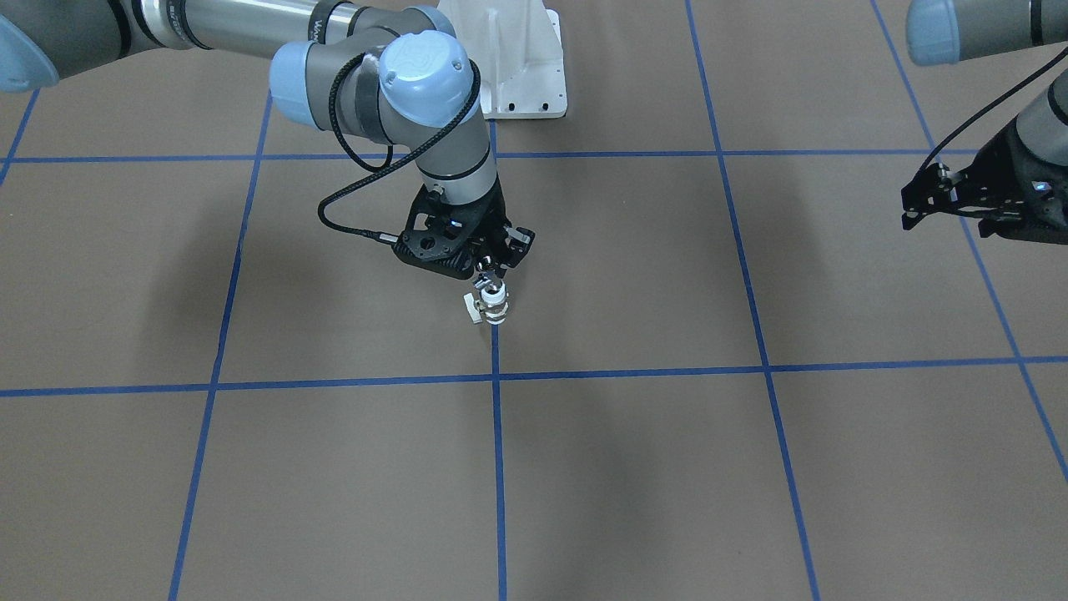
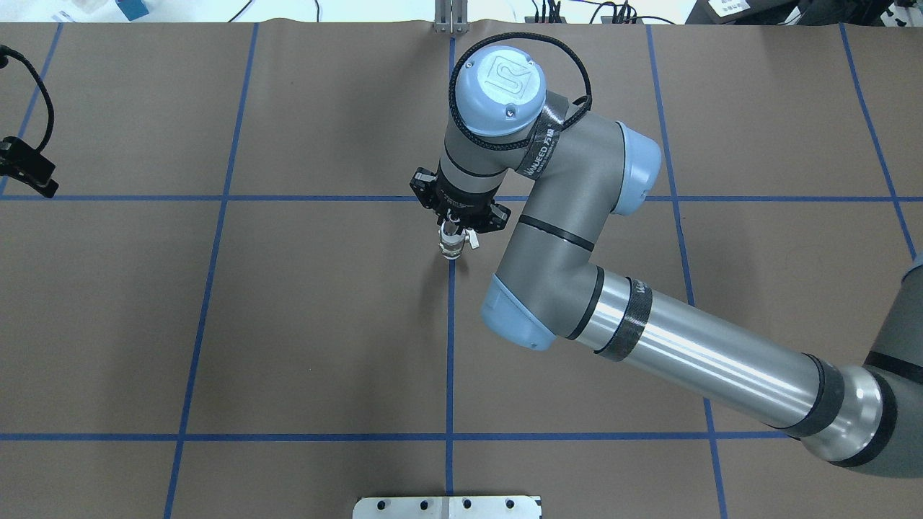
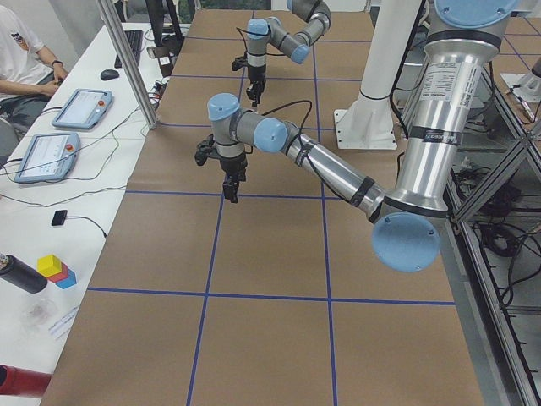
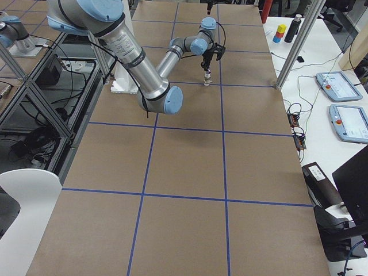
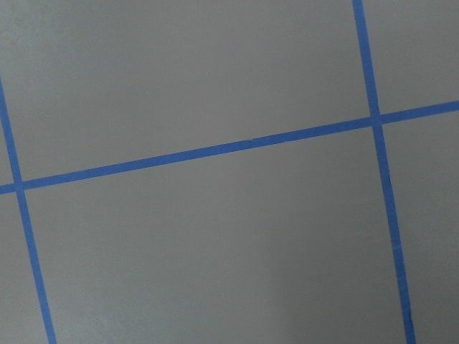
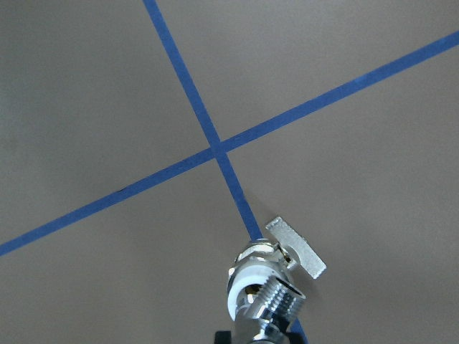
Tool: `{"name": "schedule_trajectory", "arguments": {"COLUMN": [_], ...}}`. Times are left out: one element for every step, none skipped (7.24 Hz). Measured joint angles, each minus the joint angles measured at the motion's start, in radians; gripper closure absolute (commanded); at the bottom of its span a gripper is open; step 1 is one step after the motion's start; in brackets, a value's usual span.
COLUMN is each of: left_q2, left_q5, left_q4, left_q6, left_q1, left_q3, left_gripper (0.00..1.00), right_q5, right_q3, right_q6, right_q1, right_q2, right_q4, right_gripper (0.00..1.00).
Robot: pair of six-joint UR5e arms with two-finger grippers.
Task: Assemble PPR valve and pipe with both arms
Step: 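Lower the fitting onto the valve top and press it in with the right gripper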
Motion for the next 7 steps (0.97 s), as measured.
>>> {"name": "schedule_trajectory", "arguments": {"left_q2": [0.0,0.001,0.001,0.001,0.001,0.0,0.0], "left_q5": [0.0,0.0,0.0,0.0,0.0,0.0,0.0], "left_q4": [0.0,0.0,0.0,0.0,0.0,0.0,0.0], "left_q6": [0.0,0.0,0.0,0.0,0.0,0.0,0.0], "left_q1": [0.0,0.0,0.0,0.0,0.0,0.0,0.0], "left_q3": [0.0,0.0,0.0,0.0,0.0,0.0,0.0], "left_gripper": [0.0,0.0,0.0,0.0,0.0,0.0,0.0], "right_q5": [0.001,0.002,0.002,0.002,0.001,0.0,-0.001], "right_q3": [0.003,0.005,0.006,0.006,0.006,0.004,0.001], "right_q6": [0.0,0.0,0.0,0.0,0.0,-0.001,-0.003], "right_q1": [0.0,0.0,0.0,0.0,0.0,0.0,0.0], "right_q2": [0.001,0.001,0.001,0.0,0.0,0.0,0.002], "right_q4": [-0.008,-0.013,-0.015,-0.016,-0.017,-0.017,-0.017], "right_gripper": [1.0,1.0,1.0,1.0,1.0,1.0,1.0]}}
